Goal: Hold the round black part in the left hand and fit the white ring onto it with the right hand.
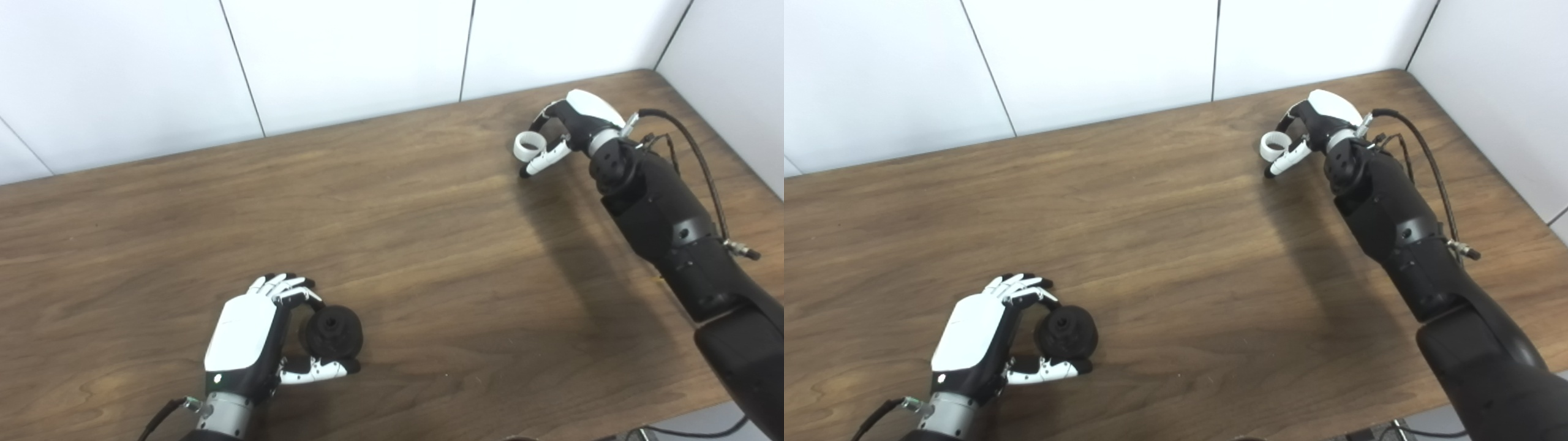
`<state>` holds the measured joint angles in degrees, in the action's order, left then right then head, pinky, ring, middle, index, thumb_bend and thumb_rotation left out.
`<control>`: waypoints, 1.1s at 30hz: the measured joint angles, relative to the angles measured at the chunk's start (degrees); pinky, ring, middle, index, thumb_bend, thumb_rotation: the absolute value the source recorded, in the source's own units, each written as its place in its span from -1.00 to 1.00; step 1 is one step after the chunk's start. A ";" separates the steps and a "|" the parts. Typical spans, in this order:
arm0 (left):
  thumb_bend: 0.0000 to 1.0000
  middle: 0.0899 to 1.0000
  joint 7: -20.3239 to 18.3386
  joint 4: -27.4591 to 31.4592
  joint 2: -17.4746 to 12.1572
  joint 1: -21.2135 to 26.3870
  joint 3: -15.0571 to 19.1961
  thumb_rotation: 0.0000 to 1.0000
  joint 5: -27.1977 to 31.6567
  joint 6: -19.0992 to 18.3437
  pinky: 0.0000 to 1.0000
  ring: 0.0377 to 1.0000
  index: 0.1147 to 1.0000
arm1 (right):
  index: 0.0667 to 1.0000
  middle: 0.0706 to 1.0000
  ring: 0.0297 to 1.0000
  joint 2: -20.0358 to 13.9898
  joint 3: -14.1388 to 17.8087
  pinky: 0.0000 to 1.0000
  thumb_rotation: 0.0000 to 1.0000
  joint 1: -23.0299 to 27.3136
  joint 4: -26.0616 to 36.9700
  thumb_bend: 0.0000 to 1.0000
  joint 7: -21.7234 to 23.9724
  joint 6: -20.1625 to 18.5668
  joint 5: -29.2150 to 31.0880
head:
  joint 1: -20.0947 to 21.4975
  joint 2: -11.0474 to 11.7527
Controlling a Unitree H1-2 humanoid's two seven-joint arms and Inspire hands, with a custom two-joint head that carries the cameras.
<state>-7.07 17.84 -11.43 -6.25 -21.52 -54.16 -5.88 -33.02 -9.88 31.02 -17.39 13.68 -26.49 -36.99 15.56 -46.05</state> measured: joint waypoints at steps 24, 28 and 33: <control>0.05 0.53 -0.34 0.43 0.17 -0.29 -0.04 -0.89 -0.94 -0.08 0.85 0.72 -0.17 | -0.10 0.67 0.85 -0.24 -0.16 0.68 -0.73 -2.10 2.87 0.04 -2.90 1.56 0.01 | -1.32 -0.53; 0.05 0.53 -0.35 0.45 0.30 -0.33 -0.06 -0.89 -1.02 -0.09 0.86 0.73 -0.17 | -0.10 0.67 0.86 -2.11 -2.41 0.68 -0.73 -2.56 9.36 0.04 1.46 1.90 -0.38 | -2.11 -0.70; 0.05 0.54 -0.38 0.45 0.72 -0.32 -0.18 -0.89 -1.01 -0.09 0.86 0.74 -0.17 | -0.10 0.69 0.88 -4.01 -5.23 0.70 -0.73 -2.49 19.59 0.05 8.87 1.08 -1.88 | -3.16 -1.05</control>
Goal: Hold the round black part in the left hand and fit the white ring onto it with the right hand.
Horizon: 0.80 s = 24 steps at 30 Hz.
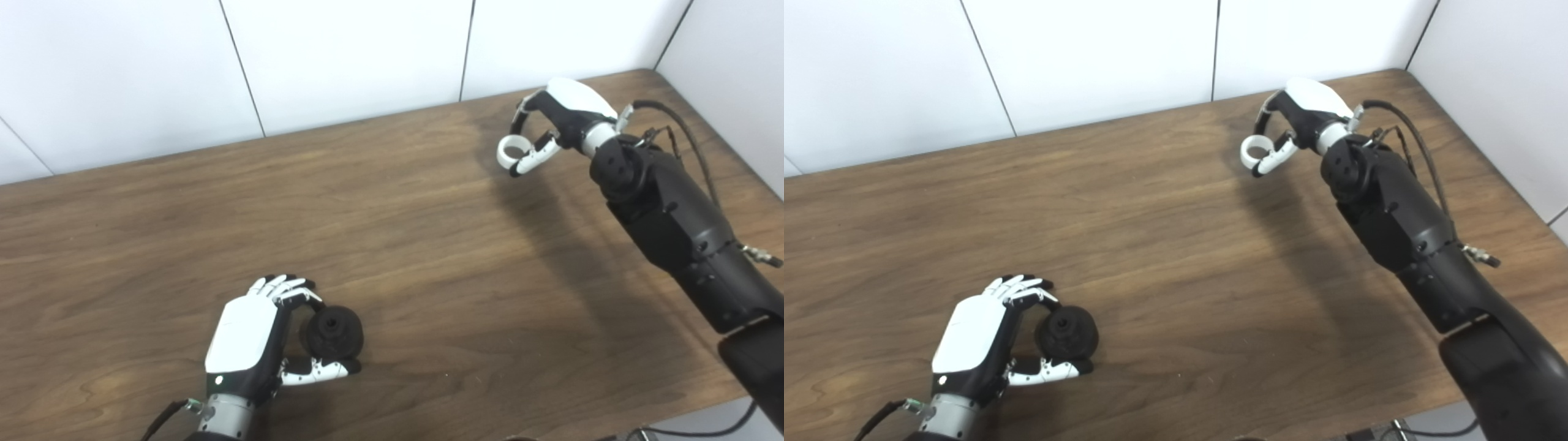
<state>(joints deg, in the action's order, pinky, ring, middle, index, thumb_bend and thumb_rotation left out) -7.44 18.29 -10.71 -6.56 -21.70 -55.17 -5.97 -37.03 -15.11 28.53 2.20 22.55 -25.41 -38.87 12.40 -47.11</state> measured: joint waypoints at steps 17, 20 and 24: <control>0.05 0.54 -0.34 -0.41 2.80 1.29 -2.82 -0.89 -2.85 -2.45 0.87 0.74 -0.17 | -0.11 0.68 0.92 7.40 -1.85 0.87 -0.73 -3.35 26.16 0.05 19.43 -1.17 -3.70 | -7.38 -1.58; 0.05 0.54 -0.40 -0.64 3.19 1.61 -3.55 -0.89 -3.42 -2.81 0.88 0.74 -0.17 | -0.11 0.69 0.91 7.84 -1.94 0.85 -0.72 -3.67 27.88 0.05 20.49 -0.93 -3.45 | -8.62 -2.20; 0.05 0.54 -0.42 -0.78 3.85 1.75 -4.04 -0.89 -3.97 -3.43 0.87 0.74 -0.17 | -0.11 0.71 0.93 8.17 -2.89 0.87 -0.72 -4.02 30.10 0.05 21.47 -0.83 -3.26 | -10.11 -2.90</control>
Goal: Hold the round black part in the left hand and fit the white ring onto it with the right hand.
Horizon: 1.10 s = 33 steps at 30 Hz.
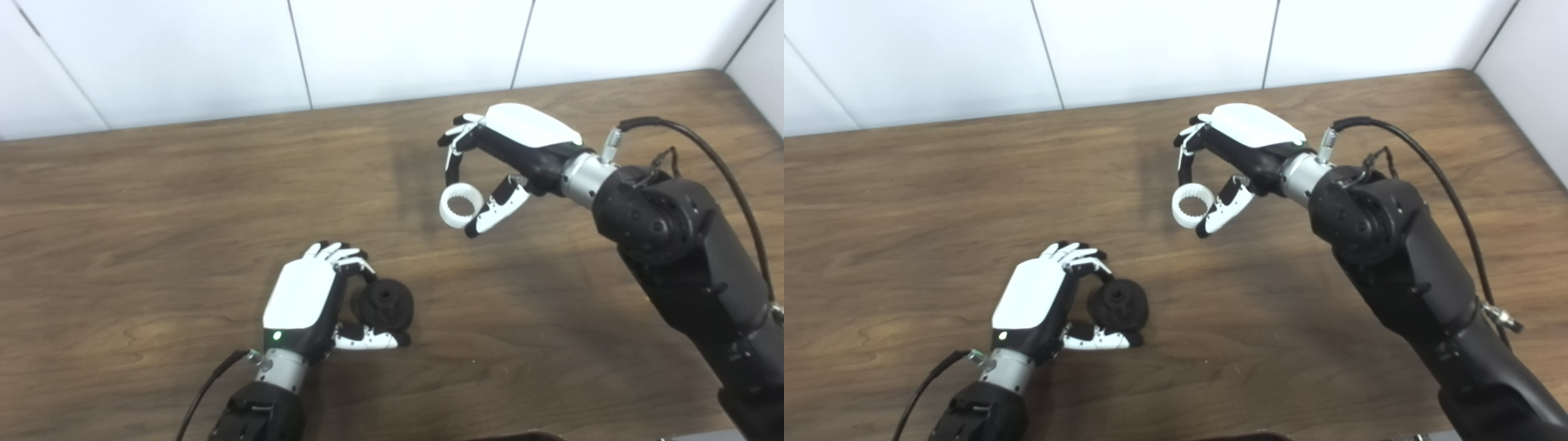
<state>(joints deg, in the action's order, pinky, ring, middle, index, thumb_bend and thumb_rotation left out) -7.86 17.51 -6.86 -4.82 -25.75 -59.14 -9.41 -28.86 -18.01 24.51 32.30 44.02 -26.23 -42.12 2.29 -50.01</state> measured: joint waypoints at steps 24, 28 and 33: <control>0.05 0.53 -3.02 0.00 2.16 1.96 -1.61 -0.89 -2.66 -3.61 0.89 0.73 -0.17 | -0.11 0.70 0.92 3.76 -4.02 0.85 -0.72 -2.57 3.80 0.05 3.80 2.52 0.46 | -3.96 -4.66; 0.05 0.54 -3.34 0.00 2.35 2.14 -1.57 -0.89 -2.66 -3.65 0.89 0.73 -0.17 | -0.11 0.69 0.92 4.44 -4.55 0.86 -0.72 -3.19 3.77 0.05 3.78 2.81 0.42 | -4.05 -4.75; 0.05 0.54 -3.57 0.01 2.53 2.14 -1.53 -0.89 -2.69 -3.81 0.89 0.73 -0.17 | -0.11 0.69 0.90 5.50 -5.10 0.84 -0.72 -3.69 2.95 0.05 3.40 4.81 0.29 | -4.05 -4.75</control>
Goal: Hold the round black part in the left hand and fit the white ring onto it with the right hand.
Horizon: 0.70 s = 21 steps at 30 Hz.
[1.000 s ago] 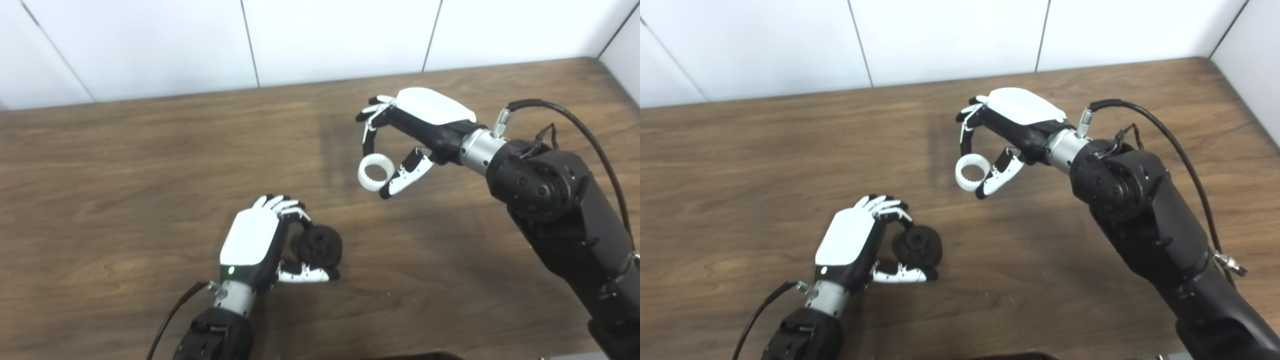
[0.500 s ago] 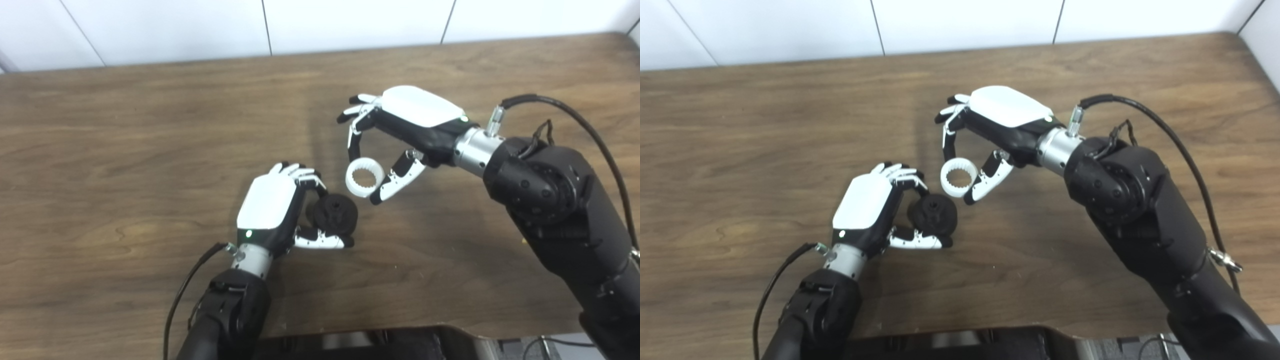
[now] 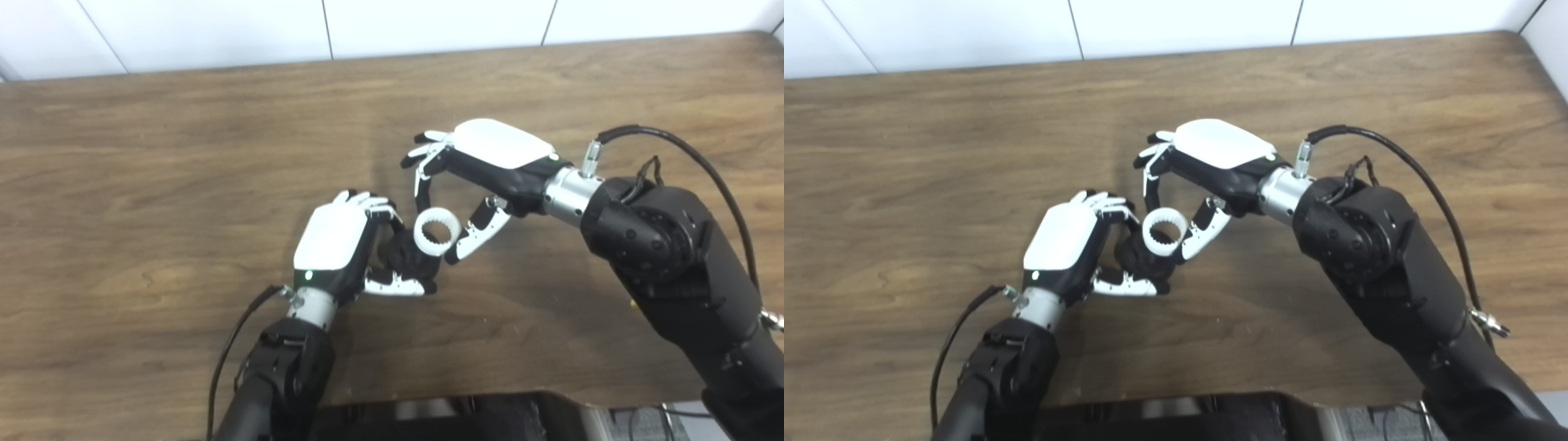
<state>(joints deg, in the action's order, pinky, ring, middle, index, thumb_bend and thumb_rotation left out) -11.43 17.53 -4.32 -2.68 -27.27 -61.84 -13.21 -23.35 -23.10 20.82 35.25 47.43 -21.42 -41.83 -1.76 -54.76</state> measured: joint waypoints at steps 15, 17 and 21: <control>0.05 0.54 -0.04 0.00 0.28 -0.02 0.02 -0.89 0.08 -0.06 0.89 0.74 -0.17 | -0.11 0.70 0.90 2.65 -0.13 0.82 -0.73 -1.19 -1.38 0.05 -0.14 1.60 -1.38 | -0.26 0.44; 0.05 0.54 -0.02 0.00 0.30 -0.03 0.02 -0.89 0.09 -0.06 0.90 0.74 -0.17 | -0.11 0.70 0.90 2.69 -0.13 0.82 -0.73 -1.19 -1.71 0.05 -0.14 1.67 -1.48 | -0.35 0.44; 0.05 0.54 0.00 0.00 0.37 -0.07 0.02 -0.89 0.05 -0.07 0.91 0.74 -0.17 | -0.11 0.70 0.90 2.84 -0.11 0.80 -0.73 -1.39 -2.10 0.05 -0.15 1.70 -1.52 | -0.53 0.35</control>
<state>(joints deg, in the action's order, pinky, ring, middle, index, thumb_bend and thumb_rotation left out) -11.43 17.52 -3.95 -2.75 -27.26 -61.79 -13.28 -20.51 -23.21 19.43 33.15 47.28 -19.72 -43.34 -2.29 -54.40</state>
